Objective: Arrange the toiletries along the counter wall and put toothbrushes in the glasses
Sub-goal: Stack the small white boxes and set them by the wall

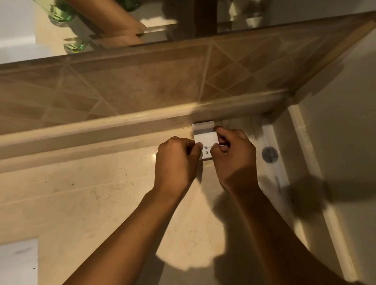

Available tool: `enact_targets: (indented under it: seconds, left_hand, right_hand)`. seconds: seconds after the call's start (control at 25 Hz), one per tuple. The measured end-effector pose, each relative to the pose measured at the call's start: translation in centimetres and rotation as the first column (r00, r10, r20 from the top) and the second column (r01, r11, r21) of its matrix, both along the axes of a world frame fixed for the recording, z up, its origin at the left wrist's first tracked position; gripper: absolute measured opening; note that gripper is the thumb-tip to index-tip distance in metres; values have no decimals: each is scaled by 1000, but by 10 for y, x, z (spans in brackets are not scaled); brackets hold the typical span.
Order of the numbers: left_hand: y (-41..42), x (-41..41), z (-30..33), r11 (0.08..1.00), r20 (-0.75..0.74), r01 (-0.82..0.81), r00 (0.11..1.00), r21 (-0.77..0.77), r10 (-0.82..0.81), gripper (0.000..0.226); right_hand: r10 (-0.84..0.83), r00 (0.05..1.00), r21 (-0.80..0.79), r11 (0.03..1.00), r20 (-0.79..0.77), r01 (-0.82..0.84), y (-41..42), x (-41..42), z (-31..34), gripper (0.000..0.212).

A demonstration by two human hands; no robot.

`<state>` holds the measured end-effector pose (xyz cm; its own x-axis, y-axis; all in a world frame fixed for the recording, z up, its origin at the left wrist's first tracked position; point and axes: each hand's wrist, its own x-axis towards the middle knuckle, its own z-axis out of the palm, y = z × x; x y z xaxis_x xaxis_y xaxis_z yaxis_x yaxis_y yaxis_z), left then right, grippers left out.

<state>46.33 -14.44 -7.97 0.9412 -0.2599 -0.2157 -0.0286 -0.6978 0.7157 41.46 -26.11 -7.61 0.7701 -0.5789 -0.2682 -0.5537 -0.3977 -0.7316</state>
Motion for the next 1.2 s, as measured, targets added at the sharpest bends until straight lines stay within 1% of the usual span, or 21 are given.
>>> enact_targets:
  seconds: [0.2,0.36,0.48,0.56,0.64,0.72,0.84,0.92,1.04,1.12,1.2]
  left_hand:
    - [-1,0,0,1000,-18,-17,1000,4,18,37]
    - [-1,-1,0,1000,-14,-30,999,6,30,37]
    - [0,-1,5,999,8,-37,999,32,37,43]
    - [6,-3,13,998,32,-48,998,43,46,36]
    - [18,-12,25,997,46,-51,998,50,49,30]
    - [35,-26,39,998,46,-24,999,66,21,27]
    - [65,-49,65,996,53,0,999,90,-5,23]
    - [89,-67,90,997,58,-40,998,67,37,21]
    - [130,-103,129,990,43,-143,989,6,143,17]
    - [156,-135,151,971,7,-232,972,-53,233,14]
    - [177,-172,164,945,-39,-308,951,-109,306,12]
  right_hand:
    - [7,1000,-35,999,-2,-7,-1,1,-2,40]
    - [21,1000,-33,999,2,-21,-2,1,-2,41]
    - [-26,998,-31,999,61,28,0,-4,2,42]
    - [-55,988,-31,998,142,60,5,-16,7,39]
    - [-27,980,-52,998,197,38,12,-33,15,35]
    - [-2,987,-17,1000,162,5,22,-50,25,31]
    - [73,996,34,997,46,-74,44,-72,42,27]
    - [177,983,102,978,41,-181,59,-86,58,26]
    - [340,939,196,919,54,-344,82,-102,84,24]
    - [429,900,183,881,84,-437,100,-110,101,21]
    - [529,844,122,835,85,-536,120,-117,112,21]
